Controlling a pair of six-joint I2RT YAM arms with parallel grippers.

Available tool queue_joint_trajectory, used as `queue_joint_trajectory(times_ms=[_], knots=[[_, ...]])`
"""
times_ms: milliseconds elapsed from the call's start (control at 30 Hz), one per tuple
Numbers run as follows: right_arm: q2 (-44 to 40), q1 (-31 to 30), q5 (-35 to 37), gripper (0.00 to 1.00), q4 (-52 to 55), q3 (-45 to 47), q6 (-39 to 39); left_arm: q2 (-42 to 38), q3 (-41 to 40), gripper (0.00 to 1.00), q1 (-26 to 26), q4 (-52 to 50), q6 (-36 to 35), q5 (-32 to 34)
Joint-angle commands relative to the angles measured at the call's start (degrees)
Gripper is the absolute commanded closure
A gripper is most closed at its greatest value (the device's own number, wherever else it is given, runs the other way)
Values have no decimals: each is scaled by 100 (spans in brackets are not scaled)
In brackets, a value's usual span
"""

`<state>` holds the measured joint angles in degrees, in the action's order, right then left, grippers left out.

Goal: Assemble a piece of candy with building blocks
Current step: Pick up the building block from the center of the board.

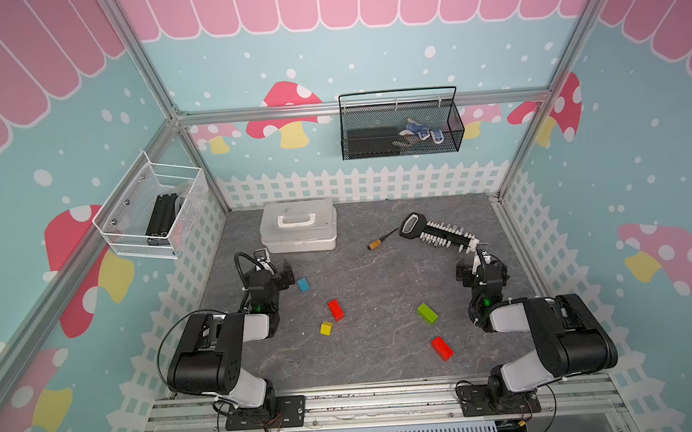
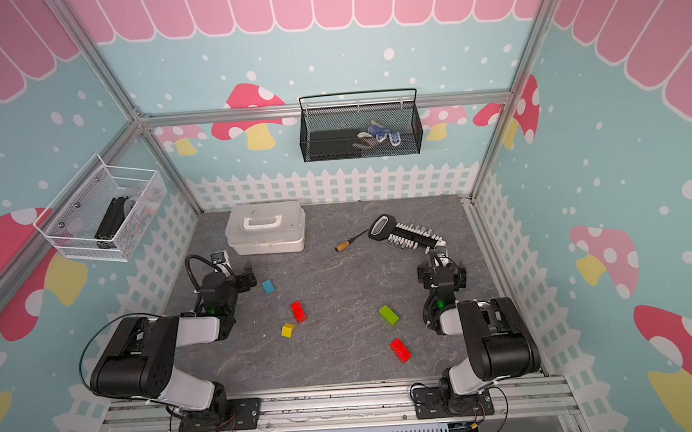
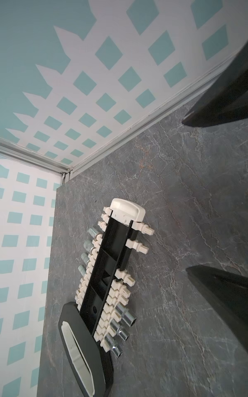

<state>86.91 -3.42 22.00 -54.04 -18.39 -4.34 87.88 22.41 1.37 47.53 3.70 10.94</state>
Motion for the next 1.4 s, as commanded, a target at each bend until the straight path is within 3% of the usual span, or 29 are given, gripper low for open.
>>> queue_joint_trajectory(times_ms=[0, 567, 633, 700, 800, 833, 900, 967, 1133, 1200, 1367], knots=[[5, 21, -8, 0, -169, -25, 13, -25, 14, 1, 16, 213, 3, 64], [-177, 22, 148, 0, -92, -6, -48, -114, 14, 1, -10, 222, 69, 174], [-465, 9, 60, 0, -216, 139, 59, -702, 353, 1, -37, -942, 325, 691], [-1491, -56, 503, 1, 896, 14, -113, -1495, 1085, 1, -224, -2684, 587, 868], [-3560, 6, 1390, 0, 3282, -610, -1409, -2400, 2179, 1, -600, -4680, 1577, 769], [-4101, 32, 1355, 0, 3792, -766, -1654, -2634, 2397, 1, -729, -5044, 1921, 585], [-5135, 57, 961, 0, 4554, -1036, -2008, -3095, 2404, 1, -1140, -4840, 2013, -715], [-5676, 61, 284, 0, 5111, -1305, -1984, -3362, 2370, 3, -1244, -4690, 2060, -1094], [-5249, 52, -29, 1, 8380, -2988, -2063, -3375, 3130, 16, -1114, -5931, 1517, -1582], [-4860, 53, -148, 0, 9235, -3467, -2035, -3333, 3410, 17, -838, -6399, 1137, -1619], [-4228, 9, -884, 0, 9784, -3583, -2479, -2913, 3905, 17, 766, -7360, 25, -677]])
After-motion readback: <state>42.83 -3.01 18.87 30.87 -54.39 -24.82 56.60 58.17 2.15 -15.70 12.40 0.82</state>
